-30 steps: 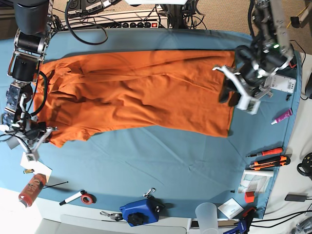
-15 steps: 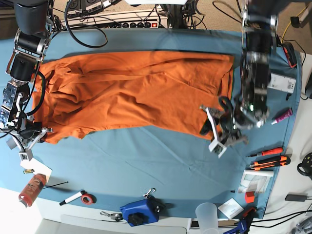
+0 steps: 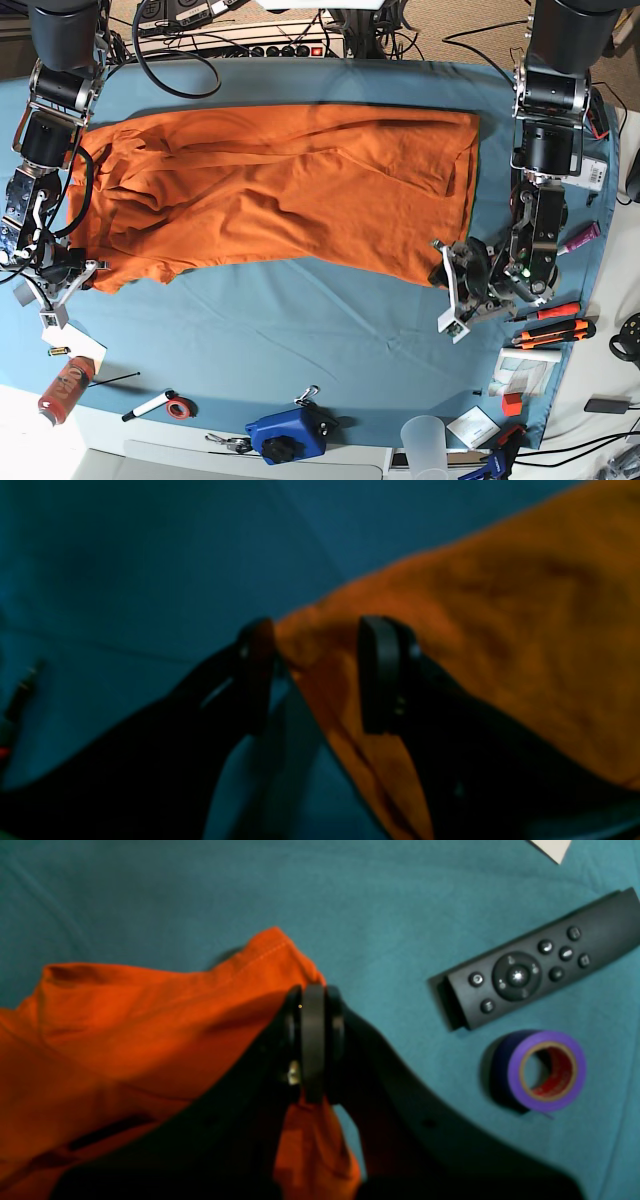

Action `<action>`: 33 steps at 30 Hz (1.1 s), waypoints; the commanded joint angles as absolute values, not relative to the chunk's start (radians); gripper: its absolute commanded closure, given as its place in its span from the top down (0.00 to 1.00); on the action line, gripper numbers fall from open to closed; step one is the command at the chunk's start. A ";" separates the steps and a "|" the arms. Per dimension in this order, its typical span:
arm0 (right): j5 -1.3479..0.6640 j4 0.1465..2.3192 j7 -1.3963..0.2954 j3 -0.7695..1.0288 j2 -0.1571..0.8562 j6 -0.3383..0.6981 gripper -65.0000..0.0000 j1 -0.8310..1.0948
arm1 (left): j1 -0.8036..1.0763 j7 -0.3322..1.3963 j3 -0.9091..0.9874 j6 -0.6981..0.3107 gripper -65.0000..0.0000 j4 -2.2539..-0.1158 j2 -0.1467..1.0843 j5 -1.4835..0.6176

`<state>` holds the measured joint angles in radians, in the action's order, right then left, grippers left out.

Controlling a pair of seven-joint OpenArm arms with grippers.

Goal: Layout the t-shirt on the table in an organized manner, then fold the t-shirt properly
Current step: 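Move the left gripper to the shirt's hem corner and grasp it, then fold the shirt lengthwise with both grippers into a long strip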

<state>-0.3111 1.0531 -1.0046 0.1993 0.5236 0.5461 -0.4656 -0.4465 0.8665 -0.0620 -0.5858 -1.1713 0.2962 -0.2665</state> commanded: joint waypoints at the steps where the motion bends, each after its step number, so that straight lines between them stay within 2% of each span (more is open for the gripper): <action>1: -0.317 1.070 -0.993 0.205 0.546 0.544 0.00 -0.495 | -0.477 0.852 -0.057 -0.590 0.44 -1.169 0.311 -0.273; 8: -0.325 1.070 -0.995 0.205 0.545 0.545 0.00 -0.496 | -0.476 0.815 -0.057 -0.600 0.44 -1.016 0.313 -0.284; 13: -0.325 1.070 -0.993 0.205 0.546 0.546 0.00 -0.496 | -0.477 0.841 -0.057 -0.603 0.43 -1.011 0.308 -0.458; 15: -0.324 1.070 -0.985 0.205 0.545 0.546 0.00 -0.496 | -0.477 0.841 -0.057 -0.594 0.34 -1.011 0.305 -0.493; 18: -0.324 1.070 -0.942 0.205 0.546 0.561 0.00 -0.496 | -0.477 0.846 -0.057 -0.535 0.04 -1.013 0.305 -0.503; 19: -0.324 1.070 -0.926 0.205 0.545 0.576 0.00 -0.496 | -0.477 0.850 -0.056 -0.509 0.00 -1.013 0.306 -0.503; 23: -0.319 1.069 -0.860 0.205 0.542 0.591 0.00 -0.496 | -0.479 0.858 -0.038 -0.434 0.00 -1.019 0.318 -0.502; 27: -0.251 1.069 -0.715 0.205 0.543 0.587 0.00 -0.502 | -0.483 0.856 0.079 -0.430 0.00 -1.039 0.318 -0.509; 33: -0.166 1.069 -0.555 0.205 0.542 0.521 0.00 -0.546 | -0.492 0.861 0.290 -0.533 0.00 -1.060 0.318 -0.580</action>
